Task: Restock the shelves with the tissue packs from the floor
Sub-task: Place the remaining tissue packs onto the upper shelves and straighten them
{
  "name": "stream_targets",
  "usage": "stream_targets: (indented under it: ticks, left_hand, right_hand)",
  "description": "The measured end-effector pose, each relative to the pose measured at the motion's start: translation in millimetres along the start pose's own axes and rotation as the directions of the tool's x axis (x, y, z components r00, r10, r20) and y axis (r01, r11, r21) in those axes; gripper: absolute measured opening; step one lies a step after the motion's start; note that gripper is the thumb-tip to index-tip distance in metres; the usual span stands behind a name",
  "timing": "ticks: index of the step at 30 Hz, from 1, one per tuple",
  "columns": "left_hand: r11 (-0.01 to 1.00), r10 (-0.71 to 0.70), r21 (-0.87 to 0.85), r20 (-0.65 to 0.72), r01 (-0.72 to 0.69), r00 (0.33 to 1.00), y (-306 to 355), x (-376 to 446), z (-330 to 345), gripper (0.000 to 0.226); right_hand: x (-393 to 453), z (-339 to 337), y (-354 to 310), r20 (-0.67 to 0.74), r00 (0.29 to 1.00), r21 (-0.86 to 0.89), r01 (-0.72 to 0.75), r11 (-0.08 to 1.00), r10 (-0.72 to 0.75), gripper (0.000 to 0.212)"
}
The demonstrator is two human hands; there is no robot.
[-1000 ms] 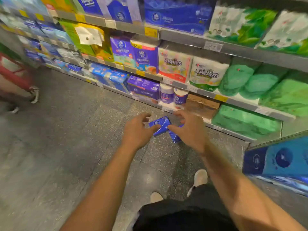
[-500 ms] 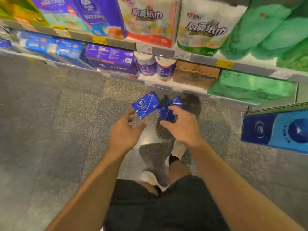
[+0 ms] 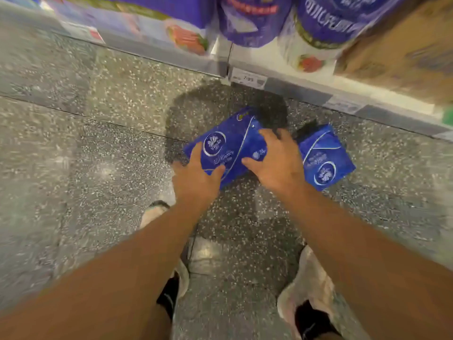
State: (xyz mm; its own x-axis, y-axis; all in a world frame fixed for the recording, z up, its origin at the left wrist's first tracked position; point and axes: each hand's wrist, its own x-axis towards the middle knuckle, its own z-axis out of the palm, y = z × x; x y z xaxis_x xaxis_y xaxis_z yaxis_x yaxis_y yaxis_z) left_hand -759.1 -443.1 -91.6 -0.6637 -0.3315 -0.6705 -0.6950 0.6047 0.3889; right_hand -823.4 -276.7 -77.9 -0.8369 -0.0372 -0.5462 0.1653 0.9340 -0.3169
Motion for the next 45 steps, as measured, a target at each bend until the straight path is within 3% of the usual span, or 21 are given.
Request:
stream_targets:
  ticks: [5,11,15,20,26,32,38,42,45]
  left_hand:
    - [0.973,-0.11,-0.199,0.039,0.115,0.993,-26,72,31,0.088]
    - [0.92,-0.155,-0.359,0.039,0.159,0.987,-31,51,25,0.08]
    - [0.908,-0.162,-0.406,-0.107,0.106,0.981,-25,-9,-42,0.084]
    - [0.892,-0.158,-0.452,-0.372,-0.03,0.915,29,-104,-187,0.084]
    - [0.889,-0.063,-0.393,-0.611,-0.233,0.789,128,-238,-372,0.088]
    - [0.876,0.111,-0.209,-0.79,-0.435,0.603,223,-390,-525,0.085]
    - [0.825,0.262,0.025,-0.902,-0.565,0.342,294,-513,-596,0.091]
    - [0.758,0.323,0.111,-0.92,-0.643,0.222,333,-552,-622,0.09]
    - [0.701,0.373,0.158,-0.913,-0.696,0.168,358,-564,-636,0.09]
  right_hand:
    - [65,68,10,0.098,0.995,-0.037,0.011,0.999,-0.007,0.112]
    - [62,61,-24,0.049,0.995,-0.031,-0.082,0.996,0.083,0.12]
    - [11,14,-82,-0.053,0.999,-0.08,-0.005,0.997,0.0,0.119]
    - [-74,-106,-173,-0.102,0.988,0.01,0.119,0.993,-0.117,0.122]
    - [-202,-305,-278,-0.267,0.922,0.09,0.315,0.945,-0.281,0.118]
    - [-326,-484,-335,-0.452,0.804,0.102,0.477,0.873,-0.386,0.115]
    - [-410,-591,-342,-0.709,0.572,0.088,0.652,0.753,-0.412,0.114]
    - [-443,-645,-343,-0.758,0.557,0.113,0.624,0.773,-0.339,0.109]
    - [-458,-674,-344,-0.844,0.455,0.073,0.621,0.781,-0.282,0.107]
